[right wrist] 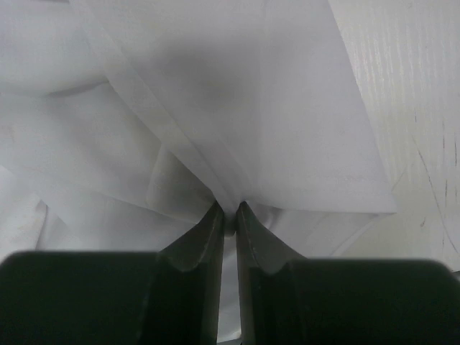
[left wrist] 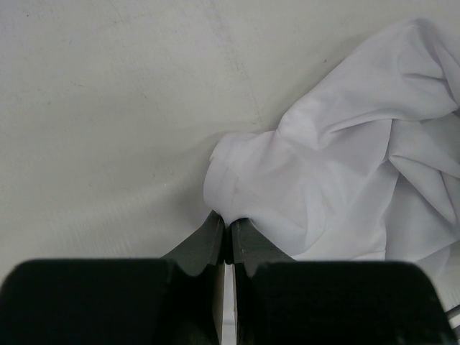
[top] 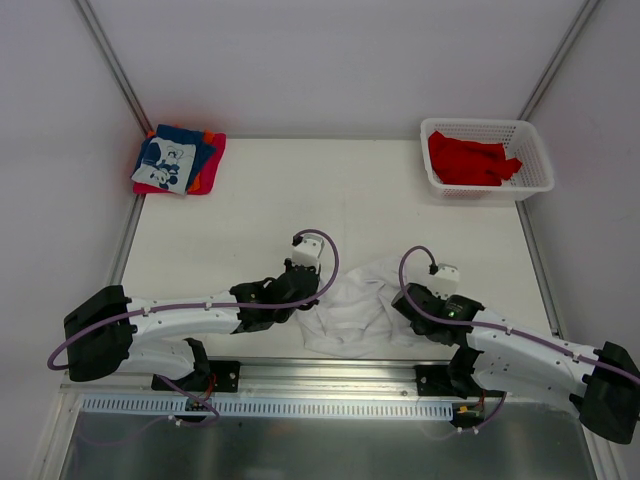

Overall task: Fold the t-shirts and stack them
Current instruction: Flatten the tshirt out

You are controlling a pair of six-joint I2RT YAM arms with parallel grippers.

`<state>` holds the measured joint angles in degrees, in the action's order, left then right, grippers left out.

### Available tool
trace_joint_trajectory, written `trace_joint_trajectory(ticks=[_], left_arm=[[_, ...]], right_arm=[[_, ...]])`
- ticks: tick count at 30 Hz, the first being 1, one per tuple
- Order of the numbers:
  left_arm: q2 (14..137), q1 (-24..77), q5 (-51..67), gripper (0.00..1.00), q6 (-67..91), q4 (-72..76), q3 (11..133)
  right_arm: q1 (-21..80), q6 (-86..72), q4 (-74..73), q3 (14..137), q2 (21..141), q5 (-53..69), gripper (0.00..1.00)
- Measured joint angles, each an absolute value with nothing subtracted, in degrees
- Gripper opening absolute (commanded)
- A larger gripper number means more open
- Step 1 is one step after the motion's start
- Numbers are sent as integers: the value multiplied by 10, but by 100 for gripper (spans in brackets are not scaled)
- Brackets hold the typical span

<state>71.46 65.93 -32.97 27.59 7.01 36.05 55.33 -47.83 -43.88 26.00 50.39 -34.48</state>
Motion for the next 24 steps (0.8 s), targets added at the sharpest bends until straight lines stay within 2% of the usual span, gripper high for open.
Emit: trace_joint_trajectory(ticks=[1,2,14,17,24], left_arm=[[715,659,-330,0,276,70,361],[715,659,-330,0,277,70,361],[699,660,-334,0,269,43,359],[644,660,-346,0,246,-17,376],[467,660,-397,0,157,-140,522]], right_arm=[[553,-478,-437,260,504,-345,3],[553,-478,-437,260,504,-345,1],[553,-464,-475,283,499,-349,0],[553,-439,-539,368,481,-366,1],[554,-344,-635,686,425,-437,0]])
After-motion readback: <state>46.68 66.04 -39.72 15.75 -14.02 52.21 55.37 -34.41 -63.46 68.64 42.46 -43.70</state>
